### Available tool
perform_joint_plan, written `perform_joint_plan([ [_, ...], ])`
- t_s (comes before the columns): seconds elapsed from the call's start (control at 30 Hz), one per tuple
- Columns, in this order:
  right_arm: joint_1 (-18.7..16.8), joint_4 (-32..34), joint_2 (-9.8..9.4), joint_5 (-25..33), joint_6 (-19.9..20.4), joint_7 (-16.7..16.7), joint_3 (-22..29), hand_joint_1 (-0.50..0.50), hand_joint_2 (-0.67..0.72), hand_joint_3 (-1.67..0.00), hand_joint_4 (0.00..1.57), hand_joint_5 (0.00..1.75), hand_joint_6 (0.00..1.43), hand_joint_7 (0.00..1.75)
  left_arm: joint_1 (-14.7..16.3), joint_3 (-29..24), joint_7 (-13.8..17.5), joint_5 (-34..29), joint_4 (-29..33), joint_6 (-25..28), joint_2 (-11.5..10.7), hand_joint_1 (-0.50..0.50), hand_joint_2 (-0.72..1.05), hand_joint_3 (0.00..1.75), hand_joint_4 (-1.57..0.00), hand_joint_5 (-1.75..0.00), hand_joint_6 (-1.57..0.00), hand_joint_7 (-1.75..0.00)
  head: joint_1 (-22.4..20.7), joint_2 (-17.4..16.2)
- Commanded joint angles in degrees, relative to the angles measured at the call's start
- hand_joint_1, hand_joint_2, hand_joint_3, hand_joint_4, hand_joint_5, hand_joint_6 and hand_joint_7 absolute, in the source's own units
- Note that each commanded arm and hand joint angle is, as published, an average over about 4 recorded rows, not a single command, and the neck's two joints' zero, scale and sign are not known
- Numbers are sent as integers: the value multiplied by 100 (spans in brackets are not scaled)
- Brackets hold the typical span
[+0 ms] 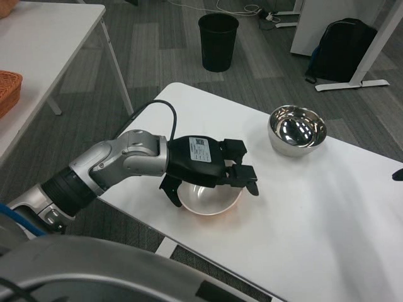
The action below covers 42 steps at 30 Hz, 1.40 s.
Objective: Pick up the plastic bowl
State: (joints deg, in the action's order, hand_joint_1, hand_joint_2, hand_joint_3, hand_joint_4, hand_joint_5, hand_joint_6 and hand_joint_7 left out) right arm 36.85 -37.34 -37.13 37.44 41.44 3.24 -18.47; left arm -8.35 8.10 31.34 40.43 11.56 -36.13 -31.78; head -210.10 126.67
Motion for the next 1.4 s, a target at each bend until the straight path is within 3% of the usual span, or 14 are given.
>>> perform_joint_plan([
  [0.03,-72,33,26,27,83,-7,45,-46,53,0,0,0,0,0,62,-98,39,-167,4,1,14,-46,43,135,-122,-175,0,-87,12,8],
  [0.2,-81,33,37,27,90,-7,47,-47,53,0,0,0,0,0,73,-243,45,-373,57,86,14,-43,43,140,-130,-175,0,-91,67,81],
  [0.33,-81,33,52,40,83,-3,58,-46,53,0,0,0,0,0,97,-401,192,-479,342,528,14,-46,43,140,-137,-175,0,-91,152,328],
  [0.4,-81,25,70,42,83,-5,63,-46,53,0,0,0,0,0,84,-529,263,-463,555,827,17,-46,43,140,-138,-175,0,-91,208,571],
  [0.53,-81,27,103,33,81,-3,54,-47,53,0,0,0,0,0,-24,-834,309,-395,907,1352,32,-46,43,131,-141,-175,-3,-96,358,1493],
  [0.7,-79,407,162,-4,-73,-69,19,-46,47,0,0,0,0,0,-525,-1008,491,-362,1239,2341,-27,-46,43,133,-146,-175,-10,-103,643,2407],
  [0.83,22,715,204,-103,-312,-254,-12,-46,47,0,0,0,0,0,-1270,-689,823,-336,1296,3369,-280,-46,43,144,-146,-175,-12,-105,1114,2929],
  [0.93,139,759,219,-105,-391,-306,-74,-48,47,0,0,0,0,0,-1850,-221,922,-272,1296,3850,-566,-46,43,148,-146,-175,-14,-106,1404,3033],
  [1.17,174,943,224,-114,-501,-425,-52,-47,47,-4,0,0,0,0,-2782,315,1027,-448,1291,4606,-1040,-46,43,148,-150,-175,-16,-112,2401,3078],
  [1.3,66,1128,274,-114,-538,-486,-25,-47,47,0,0,0,0,0,-3050,541,1049,-681,1250,4742,-1159,-46,43,148,-150,-175,-16,-112,2858,2888],
  [1.4,-28,1251,320,-118,-580,-522,10,-48,47,0,0,0,0,0,-3107,631,1049,-769,1204,4791,-1234,-46,43,148,-150,-175,-16,-112,2953,2781],
])
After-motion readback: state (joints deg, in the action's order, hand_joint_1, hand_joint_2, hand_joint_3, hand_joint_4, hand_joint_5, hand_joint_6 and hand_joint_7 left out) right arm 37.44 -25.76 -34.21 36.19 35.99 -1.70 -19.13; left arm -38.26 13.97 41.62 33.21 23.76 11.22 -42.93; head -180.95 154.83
